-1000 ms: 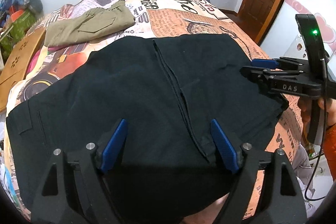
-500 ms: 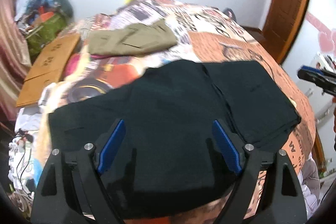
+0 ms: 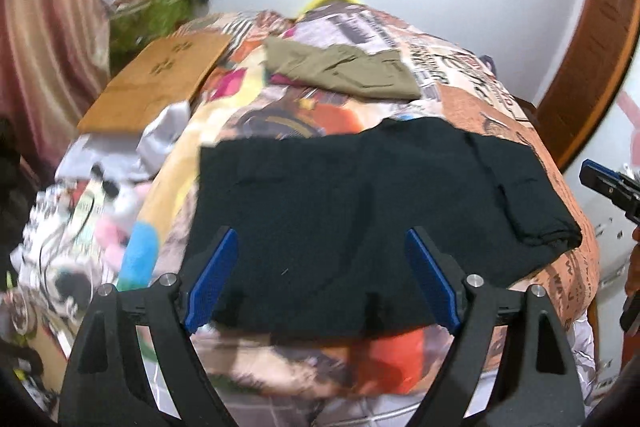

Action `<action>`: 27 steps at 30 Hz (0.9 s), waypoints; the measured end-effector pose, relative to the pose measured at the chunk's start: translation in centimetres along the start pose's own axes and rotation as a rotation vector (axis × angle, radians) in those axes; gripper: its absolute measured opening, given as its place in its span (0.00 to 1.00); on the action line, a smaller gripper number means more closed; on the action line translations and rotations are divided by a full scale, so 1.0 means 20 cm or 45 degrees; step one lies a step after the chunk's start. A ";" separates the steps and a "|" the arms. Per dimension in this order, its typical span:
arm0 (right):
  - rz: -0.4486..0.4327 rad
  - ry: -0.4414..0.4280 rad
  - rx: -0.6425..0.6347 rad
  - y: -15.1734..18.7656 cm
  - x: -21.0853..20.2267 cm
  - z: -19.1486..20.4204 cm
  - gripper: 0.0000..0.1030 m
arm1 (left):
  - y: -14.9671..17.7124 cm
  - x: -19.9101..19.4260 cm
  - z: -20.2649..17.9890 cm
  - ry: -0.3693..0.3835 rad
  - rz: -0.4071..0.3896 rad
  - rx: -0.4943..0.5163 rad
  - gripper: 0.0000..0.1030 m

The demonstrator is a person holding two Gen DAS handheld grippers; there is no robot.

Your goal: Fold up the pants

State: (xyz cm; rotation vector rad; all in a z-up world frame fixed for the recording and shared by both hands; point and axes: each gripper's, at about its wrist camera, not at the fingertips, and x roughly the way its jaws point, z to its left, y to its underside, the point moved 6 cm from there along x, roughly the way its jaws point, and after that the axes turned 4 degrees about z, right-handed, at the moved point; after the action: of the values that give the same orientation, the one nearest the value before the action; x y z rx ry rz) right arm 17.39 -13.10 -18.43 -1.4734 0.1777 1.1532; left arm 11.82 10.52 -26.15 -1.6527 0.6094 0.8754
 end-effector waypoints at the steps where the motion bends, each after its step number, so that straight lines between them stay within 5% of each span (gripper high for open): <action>1: 0.009 -0.010 -0.010 0.00 0.02 0.03 0.47 | 0.02 0.01 0.03 0.000 0.012 -0.023 0.83; 11: 0.111 -0.031 -0.132 0.08 0.21 0.25 0.47 | 0.22 0.11 0.26 0.121 0.141 -0.250 0.83; 17: 0.230 -0.004 -0.156 0.17 0.37 0.24 0.47 | 0.30 0.20 0.24 0.218 0.213 -0.317 0.83; 23: 0.216 0.066 -0.283 0.21 0.37 0.29 0.49 | 0.36 0.31 0.19 0.424 0.300 -0.458 0.83; 27: 0.208 0.057 -0.292 0.21 0.37 0.28 0.49 | 0.33 0.35 0.16 0.477 0.283 -0.499 0.86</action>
State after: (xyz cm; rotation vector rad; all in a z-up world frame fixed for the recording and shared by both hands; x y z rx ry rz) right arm 15.16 -6.11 -25.53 -1.7128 0.2053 1.3061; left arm 10.02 12.33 -35.97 -2.1604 0.9373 0.8894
